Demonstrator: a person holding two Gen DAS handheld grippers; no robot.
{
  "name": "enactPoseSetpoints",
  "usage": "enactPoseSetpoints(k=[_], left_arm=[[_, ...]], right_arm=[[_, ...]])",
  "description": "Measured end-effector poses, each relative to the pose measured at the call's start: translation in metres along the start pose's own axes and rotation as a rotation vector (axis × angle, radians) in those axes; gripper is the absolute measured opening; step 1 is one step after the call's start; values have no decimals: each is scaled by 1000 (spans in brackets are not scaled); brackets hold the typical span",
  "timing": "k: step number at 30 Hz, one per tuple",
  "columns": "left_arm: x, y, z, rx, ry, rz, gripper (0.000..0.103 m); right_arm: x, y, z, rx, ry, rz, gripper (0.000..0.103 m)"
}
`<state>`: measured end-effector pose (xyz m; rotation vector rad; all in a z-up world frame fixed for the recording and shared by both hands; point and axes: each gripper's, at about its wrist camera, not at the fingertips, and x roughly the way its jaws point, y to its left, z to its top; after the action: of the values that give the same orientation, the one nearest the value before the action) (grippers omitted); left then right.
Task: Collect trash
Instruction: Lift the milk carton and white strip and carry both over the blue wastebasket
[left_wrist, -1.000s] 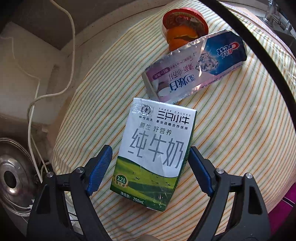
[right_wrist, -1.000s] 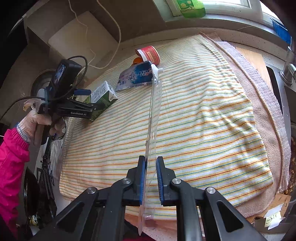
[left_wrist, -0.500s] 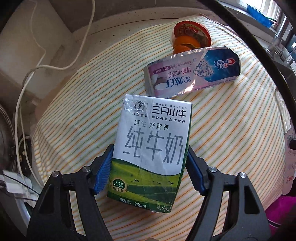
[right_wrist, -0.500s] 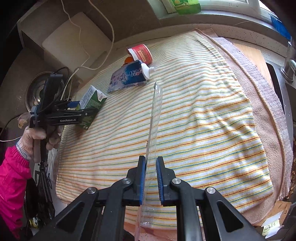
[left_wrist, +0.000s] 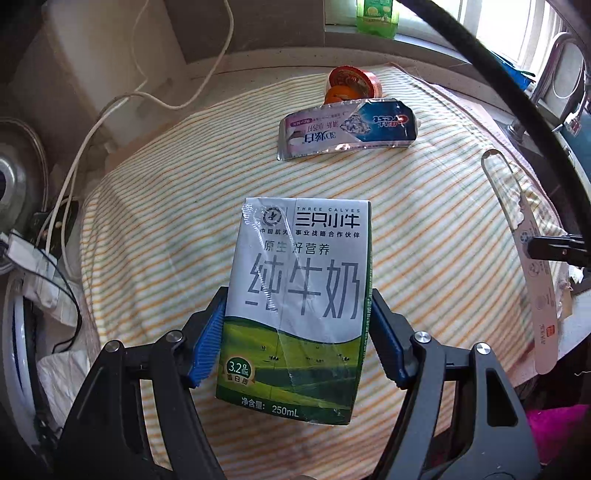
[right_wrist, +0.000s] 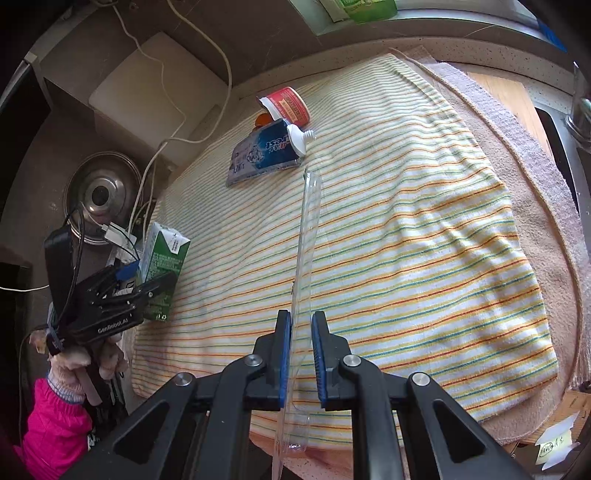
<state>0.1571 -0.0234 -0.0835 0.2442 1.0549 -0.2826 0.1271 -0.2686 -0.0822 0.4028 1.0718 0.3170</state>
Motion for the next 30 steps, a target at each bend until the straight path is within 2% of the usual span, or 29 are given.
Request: enactPoseSetpoints(k=[6,15,30], left_arm=[[-24,0,-30,-86,-45,-10,73],[-58,-6,-91,-208,-52,16,73],[-72,-12,-180,-385,-25,-1,73]], right_arm=[[-9,17,-9,-51,2,18,10],[-8,44,-38,-142,47,49,10],[-1,94,-94,-352,129,70,10]])
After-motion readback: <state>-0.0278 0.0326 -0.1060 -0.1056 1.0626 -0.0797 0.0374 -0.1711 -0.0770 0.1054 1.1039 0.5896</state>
